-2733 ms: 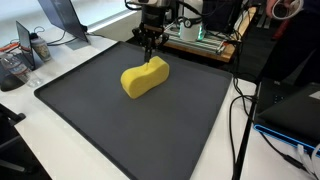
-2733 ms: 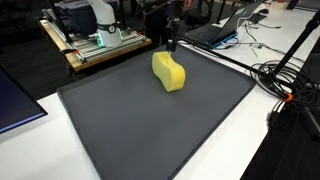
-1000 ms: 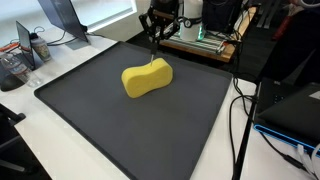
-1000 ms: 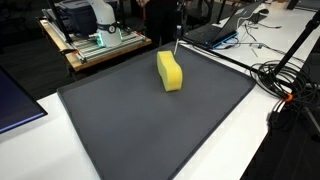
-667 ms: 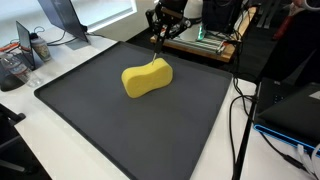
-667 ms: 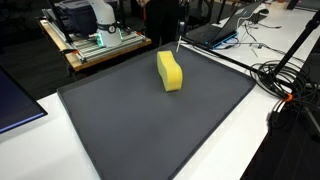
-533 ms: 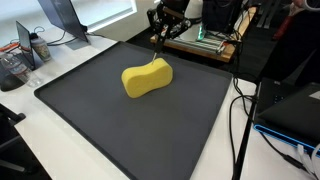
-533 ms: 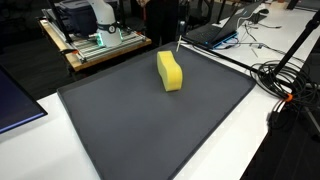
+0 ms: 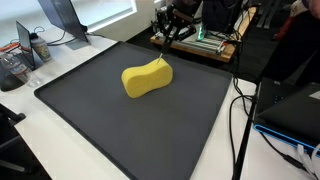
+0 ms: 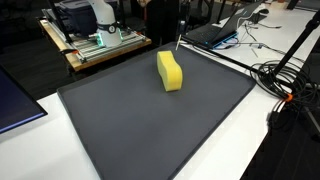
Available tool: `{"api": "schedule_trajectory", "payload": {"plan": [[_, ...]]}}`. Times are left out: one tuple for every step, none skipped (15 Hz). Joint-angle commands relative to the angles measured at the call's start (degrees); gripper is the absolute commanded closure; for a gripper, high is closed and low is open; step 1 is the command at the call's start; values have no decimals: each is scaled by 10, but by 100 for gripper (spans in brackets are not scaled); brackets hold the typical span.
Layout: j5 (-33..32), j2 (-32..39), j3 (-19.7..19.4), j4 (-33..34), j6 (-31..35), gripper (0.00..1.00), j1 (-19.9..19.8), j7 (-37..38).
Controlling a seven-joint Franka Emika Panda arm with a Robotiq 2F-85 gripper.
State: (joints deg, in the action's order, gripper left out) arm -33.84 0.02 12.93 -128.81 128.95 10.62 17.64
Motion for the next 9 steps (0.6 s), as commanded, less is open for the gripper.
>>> {"api": "schedule_trajectory", "payload": {"plan": [[-72, 46, 10, 45, -56, 97, 23, 89], [-106, 59, 11, 58, -72, 97, 30, 120], [-124, 72, 11, 72, -95, 97, 38, 141], [-140, 86, 10, 87, -114, 97, 46, 161], [-149, 99, 9, 102, -129, 97, 52, 178], [-138, 109, 9, 114, -139, 97, 57, 177], [-123, 77, 5, 75, -107, 88, 49, 154], [-123, 89, 5, 88, -116, 88, 53, 159], [-123, 97, 5, 97, -122, 88, 56, 162]]}}
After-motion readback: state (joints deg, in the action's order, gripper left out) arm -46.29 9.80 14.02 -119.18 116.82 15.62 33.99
